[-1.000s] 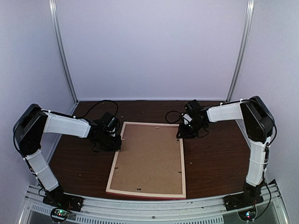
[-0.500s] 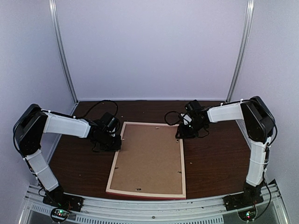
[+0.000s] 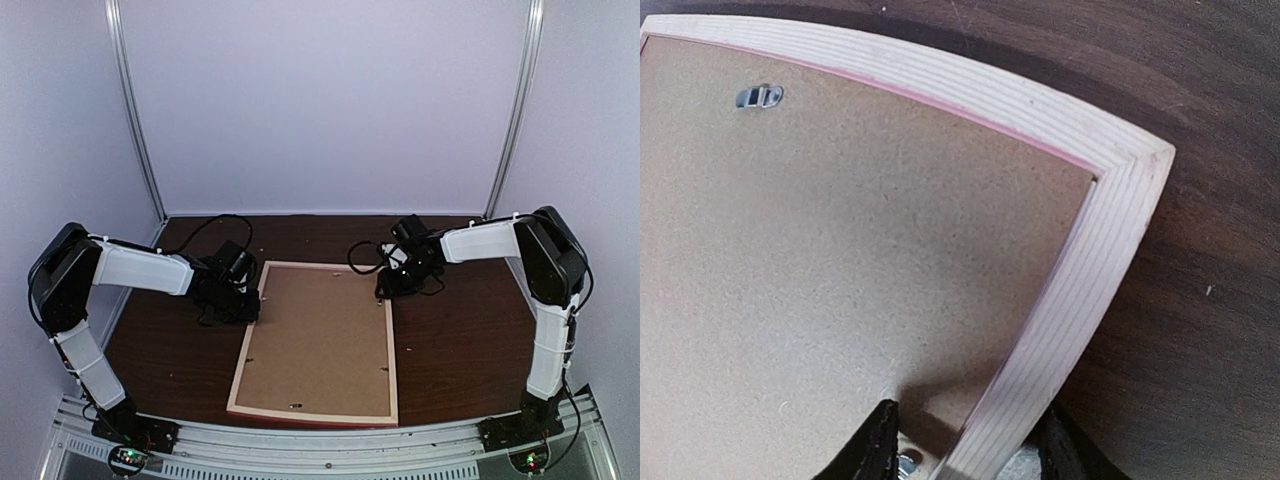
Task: Put the photo into the frame
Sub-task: Press the fastener onto the backboard.
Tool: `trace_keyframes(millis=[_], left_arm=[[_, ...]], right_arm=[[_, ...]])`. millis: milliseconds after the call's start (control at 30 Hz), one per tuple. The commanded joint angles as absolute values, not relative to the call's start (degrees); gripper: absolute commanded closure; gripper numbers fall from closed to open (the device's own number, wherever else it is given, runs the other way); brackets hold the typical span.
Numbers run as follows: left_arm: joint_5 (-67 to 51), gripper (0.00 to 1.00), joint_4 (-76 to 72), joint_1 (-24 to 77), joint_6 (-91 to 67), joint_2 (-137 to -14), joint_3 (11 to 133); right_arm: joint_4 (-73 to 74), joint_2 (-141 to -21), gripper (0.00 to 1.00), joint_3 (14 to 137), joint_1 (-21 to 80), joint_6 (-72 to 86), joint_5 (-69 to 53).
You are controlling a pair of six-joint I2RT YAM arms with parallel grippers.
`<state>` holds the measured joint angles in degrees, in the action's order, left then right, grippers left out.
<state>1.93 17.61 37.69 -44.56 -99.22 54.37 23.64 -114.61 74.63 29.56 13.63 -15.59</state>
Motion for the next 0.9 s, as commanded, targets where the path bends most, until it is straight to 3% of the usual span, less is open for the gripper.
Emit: trace_keyframes(millis=[0, 600, 867], left_arm=[[0.0, 1.00, 18.4, 37.7, -45.7, -101.1, 53.3], [0.3, 1.00, 18.4, 37.7, -45.7, -101.1, 53.0], [0.2, 1.00, 18.2, 37.7, -45.8, -101.1, 52.9]], right_arm=[[34.1, -117.1, 0.52, 71.5, 30.2, 10.3, -11.9], [29.5, -115.9, 0.50, 68.1, 29.2, 11.1, -23.6], [30.8, -115.8, 0.51, 67.7, 29.1, 10.3, -21.3]])
